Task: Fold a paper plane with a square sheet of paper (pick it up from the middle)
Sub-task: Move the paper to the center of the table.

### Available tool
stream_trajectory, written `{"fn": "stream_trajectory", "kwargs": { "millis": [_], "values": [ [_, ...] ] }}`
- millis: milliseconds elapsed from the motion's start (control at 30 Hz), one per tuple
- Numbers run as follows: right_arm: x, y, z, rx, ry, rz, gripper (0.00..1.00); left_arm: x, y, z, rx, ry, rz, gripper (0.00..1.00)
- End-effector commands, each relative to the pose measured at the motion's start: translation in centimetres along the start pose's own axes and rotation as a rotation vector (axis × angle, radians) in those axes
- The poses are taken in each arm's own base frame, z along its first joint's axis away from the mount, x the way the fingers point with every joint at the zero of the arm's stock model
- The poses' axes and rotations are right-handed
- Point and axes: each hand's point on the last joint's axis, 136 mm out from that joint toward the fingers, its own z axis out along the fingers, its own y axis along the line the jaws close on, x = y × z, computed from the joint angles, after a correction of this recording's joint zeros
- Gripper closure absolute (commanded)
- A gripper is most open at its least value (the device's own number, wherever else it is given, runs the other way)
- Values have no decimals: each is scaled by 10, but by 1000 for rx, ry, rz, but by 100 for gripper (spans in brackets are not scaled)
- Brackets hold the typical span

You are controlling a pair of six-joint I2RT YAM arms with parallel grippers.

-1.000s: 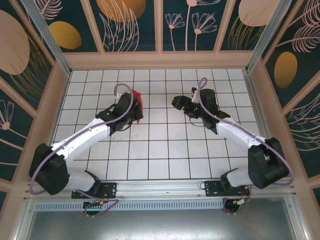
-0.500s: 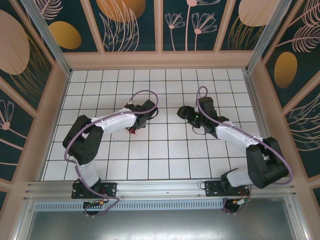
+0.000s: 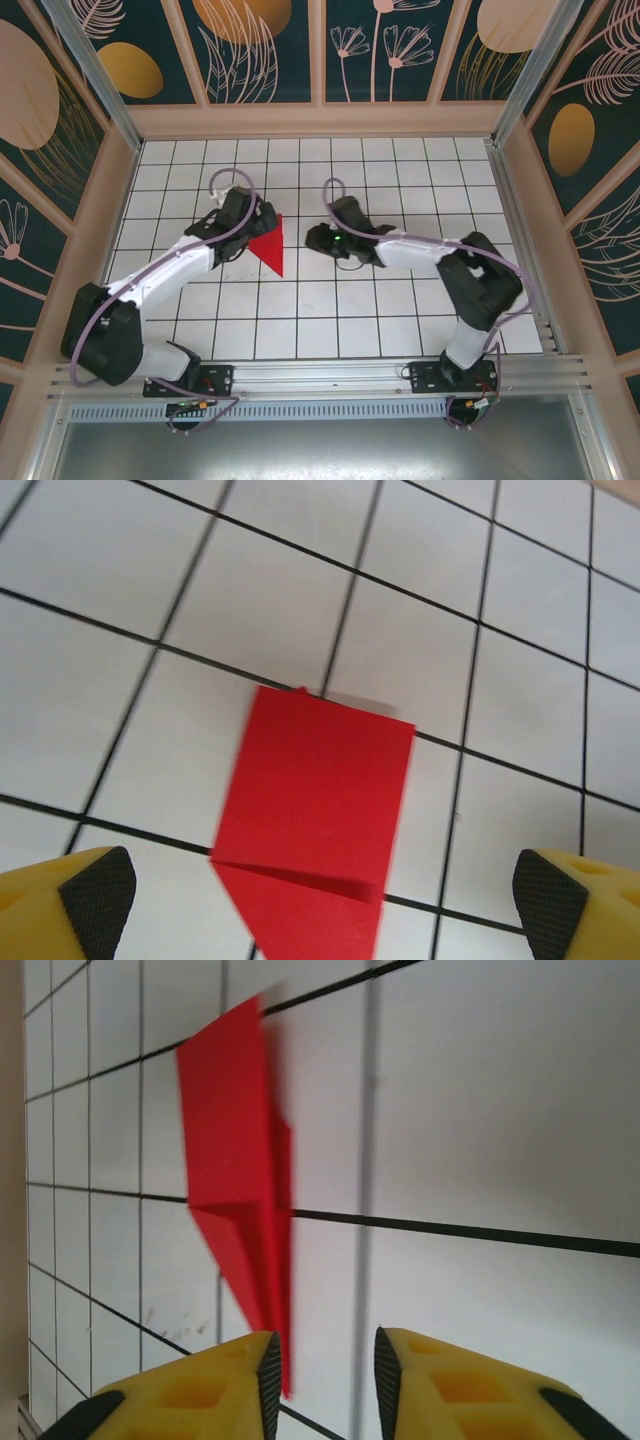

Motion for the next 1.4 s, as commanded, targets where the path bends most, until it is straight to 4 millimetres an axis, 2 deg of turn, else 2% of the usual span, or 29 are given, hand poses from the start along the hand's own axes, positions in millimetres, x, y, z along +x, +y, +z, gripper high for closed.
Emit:
{"fn": "stream_trajectory", "kwargs": {
  "millis": [0, 100, 200, 300, 400, 567, 700, 767, 833, 967, 1067, 1233, 1367],
  "values": [
    [6, 43, 22, -73, 12, -54, 70, 1, 30, -1, -46, -23, -91, 2],
    [26, 64, 45, -105, 80, -80, 71, 6, 48, -7, -61, -45, -138, 2],
    [37, 66, 65, -80, 113, -86, 72, 9, 62, -11, -76, -64, -183, 2],
    [37, 58, 79, -28, 107, -108, 74, 10, 71, -16, -87, -87, -219, 2],
    [36, 38, 90, 78, 118, -181, 74, 7, 76, -22, -90, -113, -237, 1],
    [52, 11, 91, 155, 201, -314, 74, 8, 77, -27, -83, -119, -238, 1],
    [72, -19, 80, 211, 307, -496, 76, 13, 75, -24, -65, -93, -235, 1],
    [82, -44, 65, 234, 355, -570, 76, 16, 73, -23, -54, -79, -232, 2],
    [85, -60, 47, 224, 378, -603, 76, 20, 72, -22, -45, -62, -235, 2],
    [95, -73, 19, 204, 398, -693, 78, 28, 64, -22, 16, -29, -265, 2],
    [88, -60, 13, 173, 352, -674, 80, 34, 51, -21, 102, 0, -277, 2],
    [46, -12, -5, 82, 134, -472, 78, 46, 26, -22, 247, 75, -278, 2],
    [41, -7, -7, 28, 79, -298, 76, 54, 10, -25, 343, 126, -283, 2]
  ]
}}
